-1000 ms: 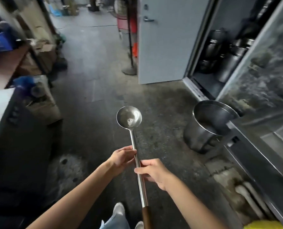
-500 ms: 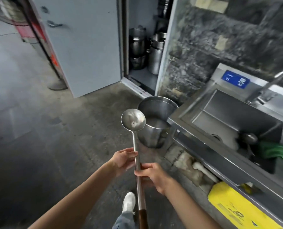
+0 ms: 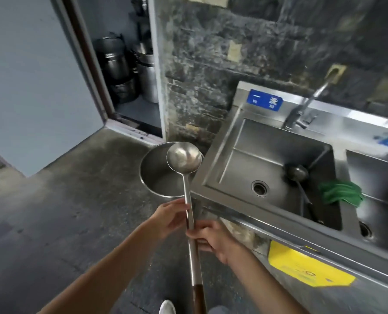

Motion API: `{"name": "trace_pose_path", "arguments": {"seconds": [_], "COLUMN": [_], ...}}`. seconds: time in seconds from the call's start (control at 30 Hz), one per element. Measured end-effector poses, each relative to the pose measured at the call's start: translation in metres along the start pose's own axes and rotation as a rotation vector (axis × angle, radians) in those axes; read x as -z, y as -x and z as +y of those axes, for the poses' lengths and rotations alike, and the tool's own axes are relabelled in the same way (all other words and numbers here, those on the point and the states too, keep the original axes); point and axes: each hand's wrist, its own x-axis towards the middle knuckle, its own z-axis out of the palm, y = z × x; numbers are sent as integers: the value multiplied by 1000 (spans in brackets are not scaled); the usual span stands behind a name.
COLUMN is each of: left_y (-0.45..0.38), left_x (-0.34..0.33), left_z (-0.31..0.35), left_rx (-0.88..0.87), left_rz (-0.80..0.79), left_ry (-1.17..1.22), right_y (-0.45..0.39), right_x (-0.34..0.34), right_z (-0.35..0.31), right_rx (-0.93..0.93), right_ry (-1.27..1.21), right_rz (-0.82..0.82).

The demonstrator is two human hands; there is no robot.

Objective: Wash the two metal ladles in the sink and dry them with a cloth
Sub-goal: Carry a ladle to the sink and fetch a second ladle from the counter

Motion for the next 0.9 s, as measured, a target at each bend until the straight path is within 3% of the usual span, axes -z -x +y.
{"name": "trace_pose_path", "arguments": {"seconds": [0.17,0.43,0.73,0.9], "left_y": [-65,-181,-303,-366], "left_x": [-41,-139,-232,-250], "left_z": [30,57,75,70], "left_rx": [49,125,221,237], "left_rz": [-124,-100,41,154], "left_ry": [-97,-157,-142,-296], "right_y": [-19,-74,-149,-204], "right_x": [47,155,277,315], "right_z": [-32,-80,-128,-133], "right_rx": [48,54,-100,-188], "right_ry": [-59,-61,-80,-67], "right_rz": [108,212,251,287]}}
